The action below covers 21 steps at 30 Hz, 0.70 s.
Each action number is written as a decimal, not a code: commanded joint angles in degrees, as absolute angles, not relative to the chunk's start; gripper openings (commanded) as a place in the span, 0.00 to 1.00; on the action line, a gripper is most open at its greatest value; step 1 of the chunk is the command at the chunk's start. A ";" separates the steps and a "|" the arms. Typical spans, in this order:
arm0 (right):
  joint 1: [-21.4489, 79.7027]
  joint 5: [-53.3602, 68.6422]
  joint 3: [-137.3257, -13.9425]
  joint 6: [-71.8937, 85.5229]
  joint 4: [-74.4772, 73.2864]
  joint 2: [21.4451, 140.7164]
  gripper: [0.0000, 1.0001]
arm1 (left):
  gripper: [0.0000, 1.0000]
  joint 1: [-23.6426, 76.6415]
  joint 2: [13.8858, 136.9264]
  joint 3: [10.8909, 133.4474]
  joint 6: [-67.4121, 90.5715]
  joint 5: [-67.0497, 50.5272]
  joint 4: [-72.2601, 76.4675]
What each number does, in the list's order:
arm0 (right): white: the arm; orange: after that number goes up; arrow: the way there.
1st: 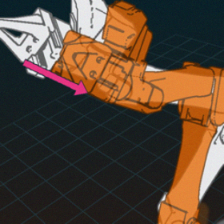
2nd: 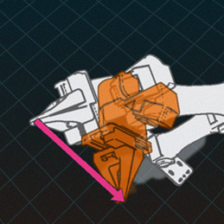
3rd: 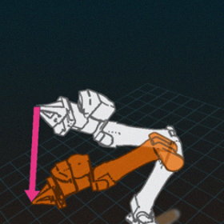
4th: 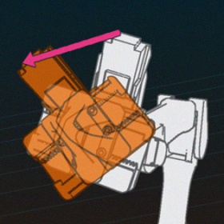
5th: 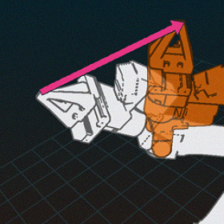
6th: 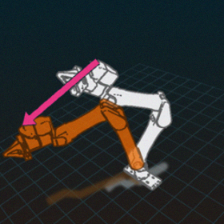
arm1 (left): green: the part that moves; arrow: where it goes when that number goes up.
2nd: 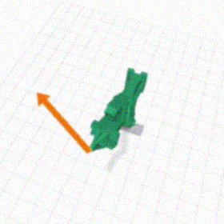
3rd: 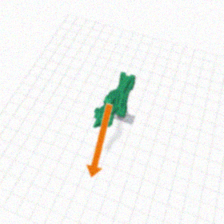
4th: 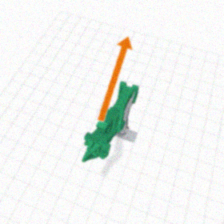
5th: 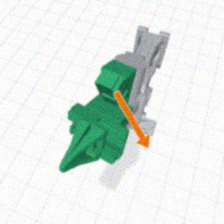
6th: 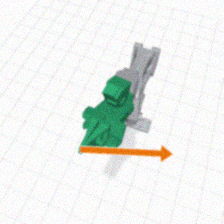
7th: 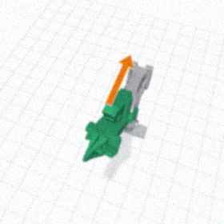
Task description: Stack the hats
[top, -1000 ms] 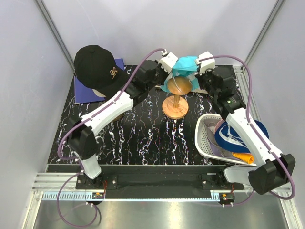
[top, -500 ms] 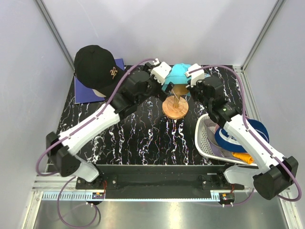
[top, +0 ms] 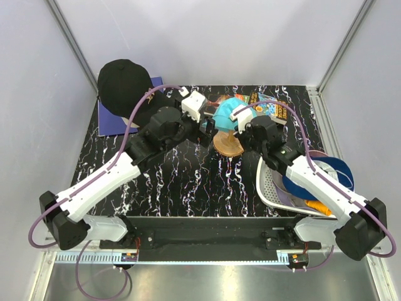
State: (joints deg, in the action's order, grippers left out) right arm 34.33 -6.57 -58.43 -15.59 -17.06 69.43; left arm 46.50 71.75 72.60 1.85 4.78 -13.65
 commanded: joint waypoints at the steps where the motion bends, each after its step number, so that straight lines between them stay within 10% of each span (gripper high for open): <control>1: 35.94 -6.15 -57.31 -13.98 -18.37 68.99 0.00 | 0.99 46.41 73.38 72.16 9.22 6.24 -8.81; 12: 38.06 -6.50 -55.28 -11.78 -21.27 69.08 0.00 | 0.96 45.97 81.47 69.70 17.40 9.94 2.54; 21: 38.50 -6.68 -55.19 -11.69 -22.67 68.03 0.29 | 0.76 43.42 88.68 69.08 17.75 4.93 9.92</control>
